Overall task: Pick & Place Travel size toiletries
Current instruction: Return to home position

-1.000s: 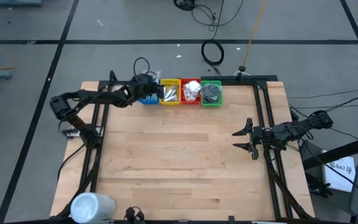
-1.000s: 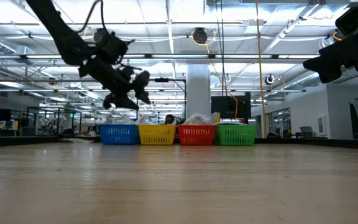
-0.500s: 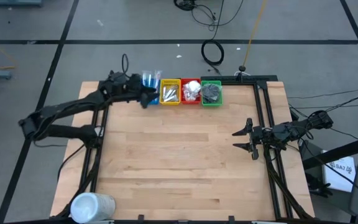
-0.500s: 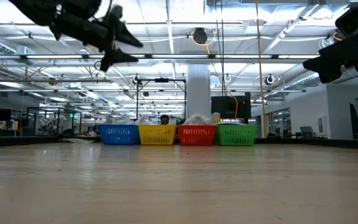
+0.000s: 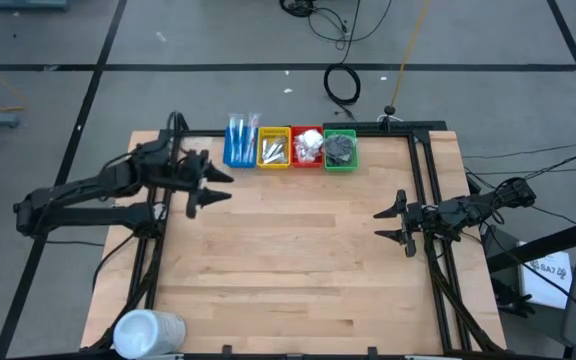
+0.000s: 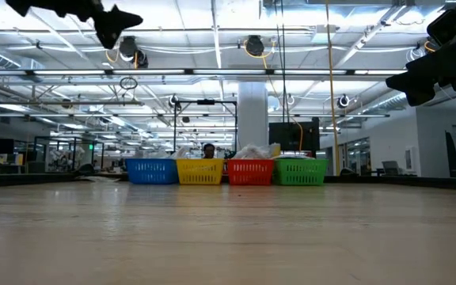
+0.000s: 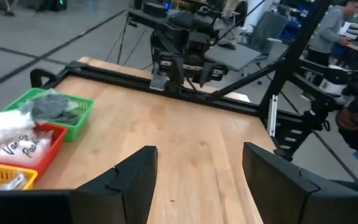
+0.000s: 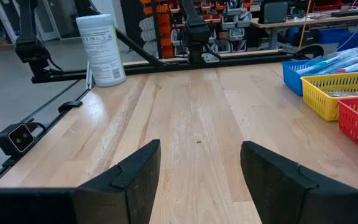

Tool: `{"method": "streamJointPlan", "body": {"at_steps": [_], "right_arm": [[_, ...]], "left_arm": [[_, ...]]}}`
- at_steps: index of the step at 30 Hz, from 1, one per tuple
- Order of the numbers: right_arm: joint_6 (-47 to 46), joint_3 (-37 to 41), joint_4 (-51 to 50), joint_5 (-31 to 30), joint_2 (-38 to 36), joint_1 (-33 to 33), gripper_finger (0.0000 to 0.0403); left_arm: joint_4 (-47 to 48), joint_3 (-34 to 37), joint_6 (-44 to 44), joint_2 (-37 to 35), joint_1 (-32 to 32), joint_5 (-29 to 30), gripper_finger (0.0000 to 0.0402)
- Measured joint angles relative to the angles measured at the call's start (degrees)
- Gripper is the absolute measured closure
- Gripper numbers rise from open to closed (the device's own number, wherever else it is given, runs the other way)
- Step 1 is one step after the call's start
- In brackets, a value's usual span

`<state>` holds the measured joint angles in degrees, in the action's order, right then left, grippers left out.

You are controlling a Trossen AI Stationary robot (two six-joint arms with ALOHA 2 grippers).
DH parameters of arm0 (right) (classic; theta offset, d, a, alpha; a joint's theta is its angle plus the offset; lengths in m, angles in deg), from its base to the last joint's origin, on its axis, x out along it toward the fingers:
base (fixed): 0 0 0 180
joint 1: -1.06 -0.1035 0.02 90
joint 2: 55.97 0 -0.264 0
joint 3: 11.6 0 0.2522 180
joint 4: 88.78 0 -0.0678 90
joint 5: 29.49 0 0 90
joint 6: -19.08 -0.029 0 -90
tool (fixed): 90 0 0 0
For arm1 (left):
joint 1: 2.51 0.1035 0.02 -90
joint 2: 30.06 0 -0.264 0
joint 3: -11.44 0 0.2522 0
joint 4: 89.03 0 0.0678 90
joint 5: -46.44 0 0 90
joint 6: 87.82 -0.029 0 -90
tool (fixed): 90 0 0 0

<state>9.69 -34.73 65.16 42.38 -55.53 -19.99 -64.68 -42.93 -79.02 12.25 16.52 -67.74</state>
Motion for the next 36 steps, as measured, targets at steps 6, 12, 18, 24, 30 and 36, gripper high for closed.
{"method": "streamJointPlan", "body": {"at_steps": [6, 12, 18, 24, 30, 36], "right_arm": [[0.00, 0.00, 0.01, 0.00, -0.02, 0.00, 0.0193], [0.00, 0.00, 0.00, 0.00, -0.01, 0.01, 0.0193], [0.00, 0.00, 0.00, -0.02, -0.01, 0.00, 0.0193], [0.00, 0.00, 0.00, 0.00, 0.00, 0.02, 0.0193], [0.00, 0.00, 0.00, 0.00, -0.02, 0.01, 0.0193], [0.00, 0.00, 0.00, 0.00, 0.00, 0.01, 0.0193]], "left_arm": [[-0.64, 5.25, -2.19, -7.45, -5.33, 7.72, 0.0169], [-3.35, 13.67, -2.62, -13.70, -9.05, 15.24, 0.0169], [-9.43, 21.96, -0.75, -19.89, -10.64, 18.34, 0.0169], [-11.22, 26.22, 0.09, -25.84, -10.98, 18.32, 0.0169], [-11.32, 27.95, -2.27, -31.84, -10.98, 18.29, 0.0169], [-11.23, 30.56, -2.97, -37.61, -10.98, 18.31, 0.0169]]}}
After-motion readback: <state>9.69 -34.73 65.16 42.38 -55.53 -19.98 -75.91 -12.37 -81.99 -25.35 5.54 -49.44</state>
